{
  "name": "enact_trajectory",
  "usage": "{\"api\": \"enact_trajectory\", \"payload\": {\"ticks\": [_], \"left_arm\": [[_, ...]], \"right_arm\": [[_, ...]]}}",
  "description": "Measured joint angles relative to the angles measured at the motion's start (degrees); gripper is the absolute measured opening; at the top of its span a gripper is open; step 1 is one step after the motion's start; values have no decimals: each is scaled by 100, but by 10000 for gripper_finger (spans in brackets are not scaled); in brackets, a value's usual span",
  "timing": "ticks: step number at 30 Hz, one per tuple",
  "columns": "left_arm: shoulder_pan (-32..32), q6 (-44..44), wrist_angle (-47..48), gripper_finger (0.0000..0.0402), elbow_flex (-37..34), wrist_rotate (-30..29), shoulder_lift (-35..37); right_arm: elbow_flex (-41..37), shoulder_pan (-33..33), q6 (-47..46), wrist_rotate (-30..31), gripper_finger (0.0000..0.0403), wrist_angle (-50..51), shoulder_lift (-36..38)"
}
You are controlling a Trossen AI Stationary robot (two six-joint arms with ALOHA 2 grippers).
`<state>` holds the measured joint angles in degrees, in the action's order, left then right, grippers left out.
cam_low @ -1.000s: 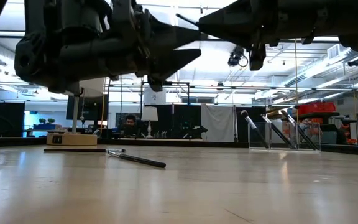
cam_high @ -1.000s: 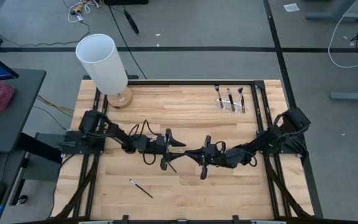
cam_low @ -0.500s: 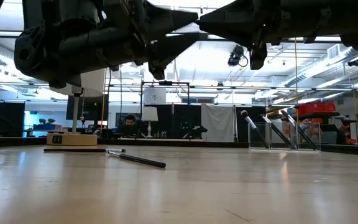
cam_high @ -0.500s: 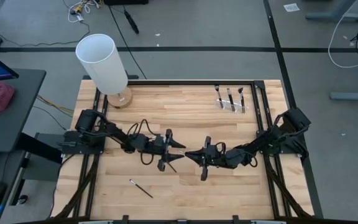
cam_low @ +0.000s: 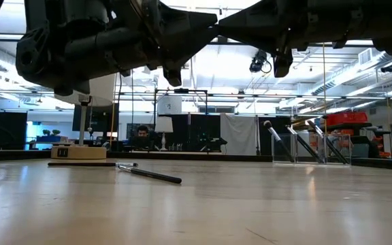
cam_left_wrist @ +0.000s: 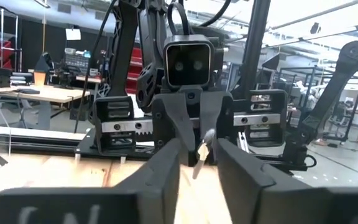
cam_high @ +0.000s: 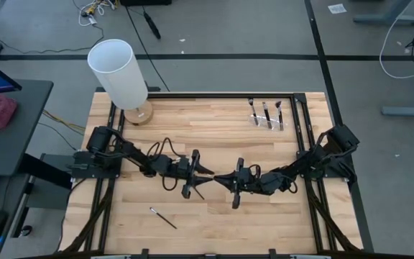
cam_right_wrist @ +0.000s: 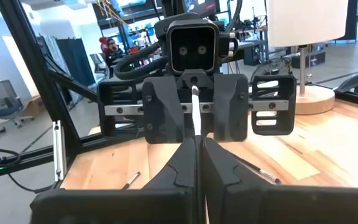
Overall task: Put items in baskets/containers
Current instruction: Put the eyeshadow brush into the transparent organizer
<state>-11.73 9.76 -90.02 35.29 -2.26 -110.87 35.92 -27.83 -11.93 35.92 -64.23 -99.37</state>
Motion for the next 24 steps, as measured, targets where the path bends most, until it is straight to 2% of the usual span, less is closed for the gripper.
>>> {"api": "enact_trajectory", "payload": {"ticks": [8, 13, 18, 21, 24], "left_arm": [[0, -1, 16, 18, 2, 151, 42], [0, -2, 117, 18, -2, 142, 37], [7, 49, 493, 14, 3, 135, 42], [57, 174, 863, 14, 3, 145, 42], [171, 374, 1301, 14, 2, 212, 42]], "right_arm": [[2, -2, -140, 0, 14, 138, 4], [17, -4, -283, -16, 43, 655, 34], [0, 8, -1059, -258, 89, 2834, 702], [2, 136, -1729, -834, 120, 4318, 1323], [52, 329, -2067, -1498, 149, 5277, 1807]]}}
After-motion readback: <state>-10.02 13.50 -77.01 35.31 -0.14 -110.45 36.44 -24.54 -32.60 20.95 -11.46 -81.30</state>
